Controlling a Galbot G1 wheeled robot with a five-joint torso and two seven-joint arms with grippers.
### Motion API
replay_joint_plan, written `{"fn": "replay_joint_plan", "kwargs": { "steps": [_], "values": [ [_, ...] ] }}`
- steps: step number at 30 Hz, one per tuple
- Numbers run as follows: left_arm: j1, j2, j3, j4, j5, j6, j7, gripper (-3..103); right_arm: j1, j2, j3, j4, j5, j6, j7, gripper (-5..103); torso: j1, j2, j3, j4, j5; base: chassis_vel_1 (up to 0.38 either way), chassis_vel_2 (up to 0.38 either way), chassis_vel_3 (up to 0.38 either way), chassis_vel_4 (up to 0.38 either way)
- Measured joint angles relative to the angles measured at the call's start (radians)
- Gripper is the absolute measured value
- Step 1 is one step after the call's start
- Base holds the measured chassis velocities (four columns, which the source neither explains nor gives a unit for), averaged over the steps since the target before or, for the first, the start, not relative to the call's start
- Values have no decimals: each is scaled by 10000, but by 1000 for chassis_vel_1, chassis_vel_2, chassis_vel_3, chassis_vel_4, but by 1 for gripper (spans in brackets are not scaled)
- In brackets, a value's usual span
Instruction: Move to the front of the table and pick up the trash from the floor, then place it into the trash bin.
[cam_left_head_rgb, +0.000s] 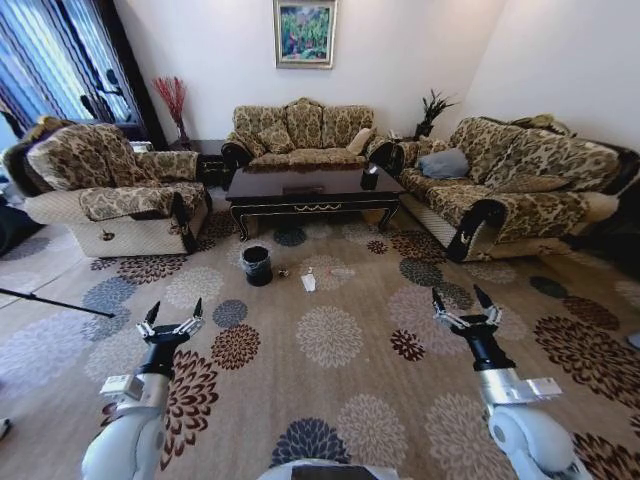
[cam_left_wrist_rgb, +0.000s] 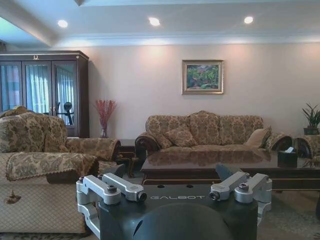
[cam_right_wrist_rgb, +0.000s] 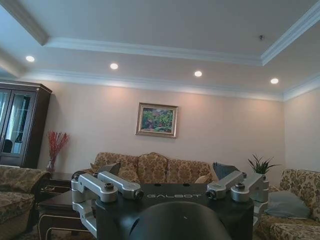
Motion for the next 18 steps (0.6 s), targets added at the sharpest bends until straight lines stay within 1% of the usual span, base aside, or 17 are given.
{"fn": "replay_joint_plan", "kwargs": {
  "steps": [2, 4, 5, 7, 11, 15, 16, 18],
  "values": [
    [29, 3, -5, -12, 122, -19, -103, 100, -11, -5, 7, 3, -40, 4, -8, 100, 0, 0, 0, 0, 0, 0, 0, 0, 0],
    [18, 0, 35, -34, 273, -5, -429, 100, -11, 18, 7, 9, -46, 4, -7, 100, 0, 0, 0, 0, 0, 0, 0, 0, 0],
    [18, 0, 35, -34, 273, -5, -429, 100, -11, 18, 7, 9, -46, 4, -7, 100, 0, 0, 0, 0, 0, 0, 0, 0, 0],
    [9, -6, 75, -57, 347, 142, -706, 100, -11, 52, 7, 7, -46, 5, 6, 100, 0, -5, -2, -1, 0, 0, 0, 0, 0],
    [42, -9, 87, -111, 416, 222, -766, 100, 0, 67, 7, -28, -46, 17, 17, 100, -32, -70, -30, 0, 0, 0, 0, 0, 0],
    [55, -26, 88, -130, 474, 235, -772, 100, 28, 89, -2, -106, -47, 45, 32, 100, -135, -293, -155, -1, 0, 0, 0, 0, 0],
    [55, -26, 88, -130, 474, 235, -772, 100, 28, 89, -2, -106, -47, 45, 32, 100, -135, -293, -155, -1, 0, 0, 0, 0, 0],
    [59, -31, 84, -60, 477, 231, -772, 100, 51, 126, -25, -160, -67, 53, 49, 100, -227, -490, -258, 0, 0, 0, 0, 0, 0]
  ]
}}
